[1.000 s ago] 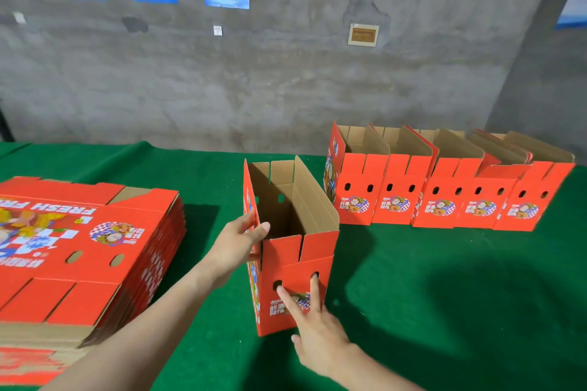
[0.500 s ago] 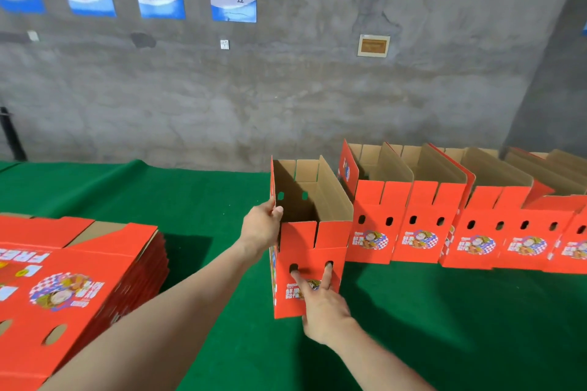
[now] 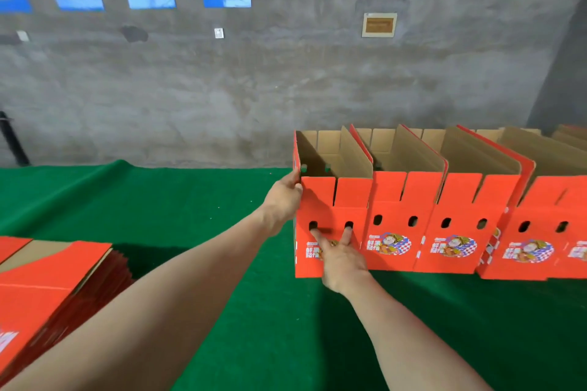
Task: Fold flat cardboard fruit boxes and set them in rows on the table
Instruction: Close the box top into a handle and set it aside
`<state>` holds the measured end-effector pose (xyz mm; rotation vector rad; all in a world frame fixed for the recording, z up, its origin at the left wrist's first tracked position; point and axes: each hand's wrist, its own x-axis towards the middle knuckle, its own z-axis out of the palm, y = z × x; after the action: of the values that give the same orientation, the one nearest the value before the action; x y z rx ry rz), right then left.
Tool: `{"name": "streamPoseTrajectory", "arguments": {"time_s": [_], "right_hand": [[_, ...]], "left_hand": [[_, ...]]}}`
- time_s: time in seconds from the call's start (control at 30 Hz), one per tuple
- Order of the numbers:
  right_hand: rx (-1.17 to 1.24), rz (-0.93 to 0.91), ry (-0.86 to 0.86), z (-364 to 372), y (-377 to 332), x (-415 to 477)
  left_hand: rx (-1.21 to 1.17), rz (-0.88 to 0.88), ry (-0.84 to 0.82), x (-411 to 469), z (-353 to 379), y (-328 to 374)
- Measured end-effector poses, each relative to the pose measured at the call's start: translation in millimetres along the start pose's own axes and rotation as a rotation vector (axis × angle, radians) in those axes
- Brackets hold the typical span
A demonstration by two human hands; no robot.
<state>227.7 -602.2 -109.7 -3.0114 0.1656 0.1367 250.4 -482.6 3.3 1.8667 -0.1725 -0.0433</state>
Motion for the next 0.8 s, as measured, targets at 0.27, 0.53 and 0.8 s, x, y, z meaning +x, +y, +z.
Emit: {"name": "streamPoseTrajectory", "arguments": {"time_s": [0.27, 0.53, 0.8], "right_hand": [[-0.013, 0.05, 0.043, -10.0, 23.4, 15.6], [-0.053, 0.139, 0.034, -18.4, 77.3, 12.1], [0.296, 0.199, 0.019, -36.2, 44.5, -15.6]], "left_hand": [[0.246, -0.06, 0.049, -16.7, -35.6, -26.6], [0.332, -0.085, 0.117, -21.6, -67.5, -31.9], [0.346, -0.101, 0.119, -44.7, -78.1, -30.4]]}}
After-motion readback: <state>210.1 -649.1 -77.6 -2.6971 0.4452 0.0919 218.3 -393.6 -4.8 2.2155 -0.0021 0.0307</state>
